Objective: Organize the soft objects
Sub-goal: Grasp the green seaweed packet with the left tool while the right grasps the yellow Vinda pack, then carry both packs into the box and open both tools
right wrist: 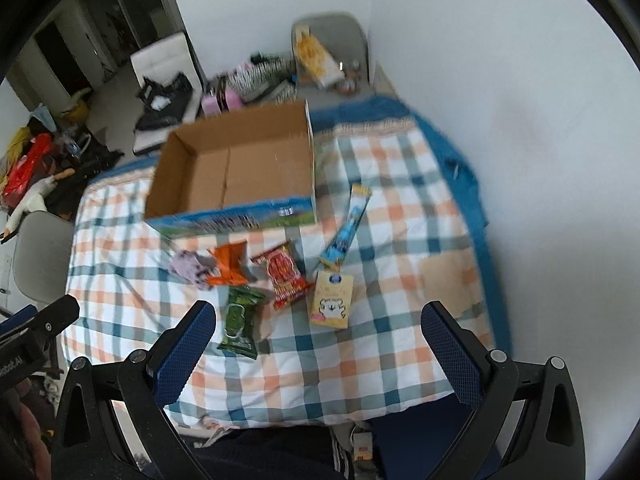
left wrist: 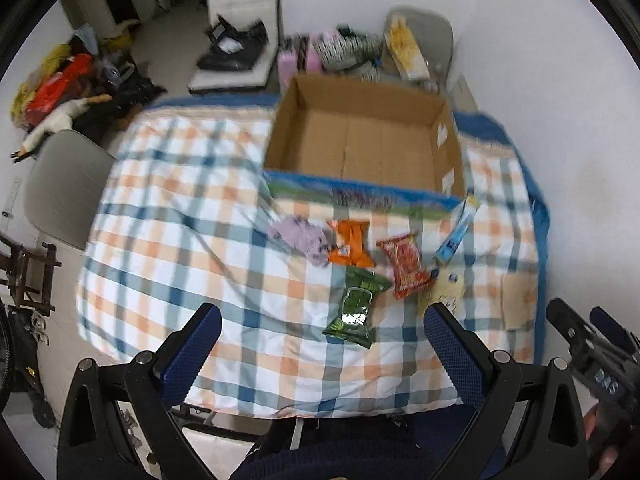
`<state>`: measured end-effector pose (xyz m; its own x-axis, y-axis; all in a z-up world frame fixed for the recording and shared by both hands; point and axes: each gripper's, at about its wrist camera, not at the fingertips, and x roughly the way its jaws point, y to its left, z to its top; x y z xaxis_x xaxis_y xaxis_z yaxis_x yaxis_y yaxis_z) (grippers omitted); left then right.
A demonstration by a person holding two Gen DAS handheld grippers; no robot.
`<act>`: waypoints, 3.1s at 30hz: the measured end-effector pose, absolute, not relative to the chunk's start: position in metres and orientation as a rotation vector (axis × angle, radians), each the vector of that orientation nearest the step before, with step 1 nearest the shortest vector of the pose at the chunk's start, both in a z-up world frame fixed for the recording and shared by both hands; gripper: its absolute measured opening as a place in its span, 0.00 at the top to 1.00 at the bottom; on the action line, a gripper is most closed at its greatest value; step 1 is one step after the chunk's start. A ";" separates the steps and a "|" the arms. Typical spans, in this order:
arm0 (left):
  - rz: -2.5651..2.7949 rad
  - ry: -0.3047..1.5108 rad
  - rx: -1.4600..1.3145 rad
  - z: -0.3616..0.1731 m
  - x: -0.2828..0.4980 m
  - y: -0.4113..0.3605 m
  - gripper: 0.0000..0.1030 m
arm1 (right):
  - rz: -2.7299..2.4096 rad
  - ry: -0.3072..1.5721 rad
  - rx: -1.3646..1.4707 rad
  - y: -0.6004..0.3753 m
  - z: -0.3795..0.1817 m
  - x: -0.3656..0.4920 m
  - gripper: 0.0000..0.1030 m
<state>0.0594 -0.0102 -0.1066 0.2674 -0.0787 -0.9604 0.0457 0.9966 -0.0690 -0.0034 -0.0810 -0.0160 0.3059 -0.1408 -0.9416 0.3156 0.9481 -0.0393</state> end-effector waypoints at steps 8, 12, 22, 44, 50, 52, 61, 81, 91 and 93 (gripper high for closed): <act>-0.145 1.520 0.073 -0.243 0.100 -0.048 0.00 | -0.352 1.433 0.237 -0.132 -0.174 0.033 0.00; -0.178 1.624 0.076 -0.302 0.106 -0.062 0.03 | -0.342 1.510 0.327 -0.146 -0.231 0.034 0.00; -0.205 1.734 0.098 -0.379 0.106 -0.083 0.25 | -0.329 1.593 0.424 -0.153 -0.307 0.031 0.03; -0.155 1.692 0.109 -0.360 0.103 -0.098 0.66 | -0.286 1.670 0.490 -0.124 -0.355 0.033 0.36; -0.166 1.673 0.087 -0.326 0.101 -0.098 0.66 | -0.260 1.659 0.500 -0.107 -0.343 0.012 0.36; -0.181 1.657 0.071 -0.306 0.104 -0.095 0.67 | -0.242 1.644 0.510 -0.100 -0.332 0.005 0.36; -0.242 1.497 -0.051 -0.187 0.135 -0.079 0.67 | -0.132 1.510 0.445 -0.069 -0.253 0.016 0.36; -0.315 1.405 -0.221 -0.167 0.312 -0.090 0.67 | -0.055 1.252 0.243 -0.079 -0.142 0.226 0.36; -0.319 1.593 -0.327 -0.254 0.403 -0.088 0.67 | -0.089 1.377 0.163 -0.086 -0.226 0.319 0.36; -0.330 1.617 -0.331 -0.262 0.410 -0.091 0.66 | -0.089 1.401 0.156 -0.085 -0.239 0.332 0.36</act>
